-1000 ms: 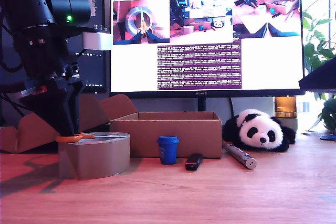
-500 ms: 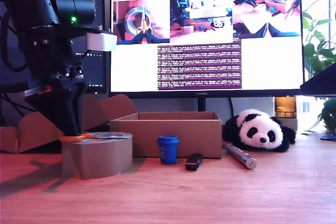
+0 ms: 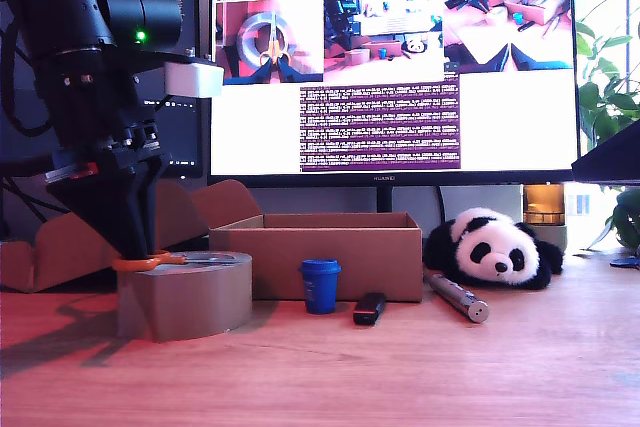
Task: Pick up the scissors and place it inside the cardboard box
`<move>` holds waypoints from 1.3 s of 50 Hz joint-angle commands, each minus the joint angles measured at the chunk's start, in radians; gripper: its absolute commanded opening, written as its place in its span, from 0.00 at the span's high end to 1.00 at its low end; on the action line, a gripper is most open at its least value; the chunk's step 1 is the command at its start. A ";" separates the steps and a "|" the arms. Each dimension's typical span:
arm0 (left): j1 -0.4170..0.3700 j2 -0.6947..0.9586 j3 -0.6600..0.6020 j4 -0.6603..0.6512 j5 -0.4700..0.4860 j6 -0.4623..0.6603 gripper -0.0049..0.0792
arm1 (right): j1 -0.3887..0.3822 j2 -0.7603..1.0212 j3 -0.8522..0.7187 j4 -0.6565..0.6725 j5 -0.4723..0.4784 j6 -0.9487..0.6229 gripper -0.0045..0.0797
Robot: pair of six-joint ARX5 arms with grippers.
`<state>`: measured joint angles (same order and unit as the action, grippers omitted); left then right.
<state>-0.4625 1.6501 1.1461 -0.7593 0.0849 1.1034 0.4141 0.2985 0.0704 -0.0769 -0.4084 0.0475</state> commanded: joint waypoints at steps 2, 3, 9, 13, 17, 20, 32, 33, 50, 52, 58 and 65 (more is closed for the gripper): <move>-0.003 -0.017 -0.008 -0.001 0.003 0.006 0.97 | -0.002 0.005 -0.009 0.005 0.001 -0.004 0.96; -0.003 -0.020 -0.006 -0.003 0.003 0.006 0.97 | -0.002 0.005 -0.009 0.005 0.001 -0.004 0.96; -0.003 -0.030 -0.001 -0.003 0.003 0.006 0.97 | -0.002 0.005 -0.009 0.005 0.001 -0.004 0.96; -0.003 -0.036 0.002 -0.003 0.003 0.006 0.97 | -0.002 0.005 -0.009 0.005 0.001 -0.004 0.96; -0.003 -0.048 0.003 -0.002 0.003 0.006 0.97 | -0.002 0.005 -0.009 0.005 0.001 -0.004 0.96; -0.003 -0.055 0.003 -0.001 0.004 0.006 0.97 | -0.002 0.005 -0.009 0.005 0.001 -0.004 0.96; -0.005 -0.077 0.008 0.018 0.015 0.005 0.97 | -0.002 0.005 -0.009 0.005 0.001 -0.004 0.96; -0.005 -0.079 0.008 0.024 0.020 0.004 0.97 | -0.002 0.005 -0.009 0.005 0.001 -0.004 0.96; -0.011 -0.085 0.053 0.188 0.127 -0.078 0.97 | -0.002 0.005 -0.009 0.004 0.000 -0.004 0.96; -0.011 -0.085 0.059 0.209 0.136 -0.083 0.97 | -0.002 0.005 -0.009 0.004 0.001 -0.004 0.96; -0.011 -0.085 0.065 0.268 0.175 -0.087 0.97 | -0.002 0.005 -0.009 0.005 0.001 -0.004 0.96; -0.011 -0.070 0.071 0.340 0.205 -0.120 0.97 | -0.002 0.005 -0.009 0.005 0.001 -0.004 0.96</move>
<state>-0.4698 1.5837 1.2137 -0.4412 0.2752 1.0164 0.4141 0.2985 0.0704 -0.0769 -0.4084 0.0475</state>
